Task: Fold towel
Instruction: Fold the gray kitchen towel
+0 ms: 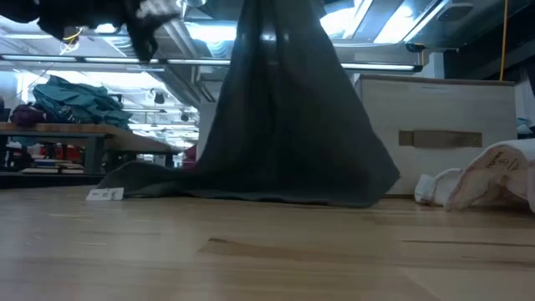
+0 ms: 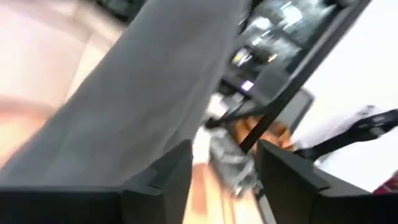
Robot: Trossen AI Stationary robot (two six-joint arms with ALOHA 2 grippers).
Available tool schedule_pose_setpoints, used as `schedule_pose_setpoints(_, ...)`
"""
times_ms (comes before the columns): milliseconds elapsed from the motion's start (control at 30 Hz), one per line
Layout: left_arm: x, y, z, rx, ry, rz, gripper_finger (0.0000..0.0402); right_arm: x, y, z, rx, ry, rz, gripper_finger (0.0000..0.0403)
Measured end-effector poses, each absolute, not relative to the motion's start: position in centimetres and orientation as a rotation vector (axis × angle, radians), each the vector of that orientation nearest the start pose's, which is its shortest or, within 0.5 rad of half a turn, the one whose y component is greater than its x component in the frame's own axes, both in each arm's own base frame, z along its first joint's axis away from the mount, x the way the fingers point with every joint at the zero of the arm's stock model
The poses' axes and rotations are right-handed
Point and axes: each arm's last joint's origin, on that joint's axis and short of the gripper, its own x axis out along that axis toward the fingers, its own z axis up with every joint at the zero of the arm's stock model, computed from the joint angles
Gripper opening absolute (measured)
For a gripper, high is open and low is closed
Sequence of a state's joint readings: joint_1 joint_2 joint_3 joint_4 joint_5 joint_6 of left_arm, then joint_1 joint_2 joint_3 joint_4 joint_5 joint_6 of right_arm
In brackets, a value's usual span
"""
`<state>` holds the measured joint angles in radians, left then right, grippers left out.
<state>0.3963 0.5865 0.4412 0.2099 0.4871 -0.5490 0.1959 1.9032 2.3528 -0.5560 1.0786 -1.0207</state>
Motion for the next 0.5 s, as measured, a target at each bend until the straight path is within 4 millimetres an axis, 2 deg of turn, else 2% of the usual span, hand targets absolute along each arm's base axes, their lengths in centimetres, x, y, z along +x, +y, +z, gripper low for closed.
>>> schedule_pose_setpoints(100, 13.8, 4.0, 29.3, -0.42, -0.176, -0.103, 0.0191, 38.9, 5.2, 49.6, -1.0, 0.513, -0.712, 0.001)
schedule_pose_setpoints(233, 13.7, 3.8, 30.4, -0.296, -0.315, -0.019, 0.0183, 40.1, 5.6, 48.7, -0.938, 0.45, -0.612, 0.001)
schedule_pose_setpoints(400, 14.4, 3.6, 30.6, -0.269, -0.356, 0.015, 0.0168, 41.6, 5.7, 47.2, -0.861, 0.419, -0.541, 0.001)
schedule_pose_setpoints(500, 15.1, 3.2, 30.4, -0.277, -0.349, -0.013, 0.0169, 42.9, 4.9, 46.0, -0.804, 0.415, -0.509, 0.001)
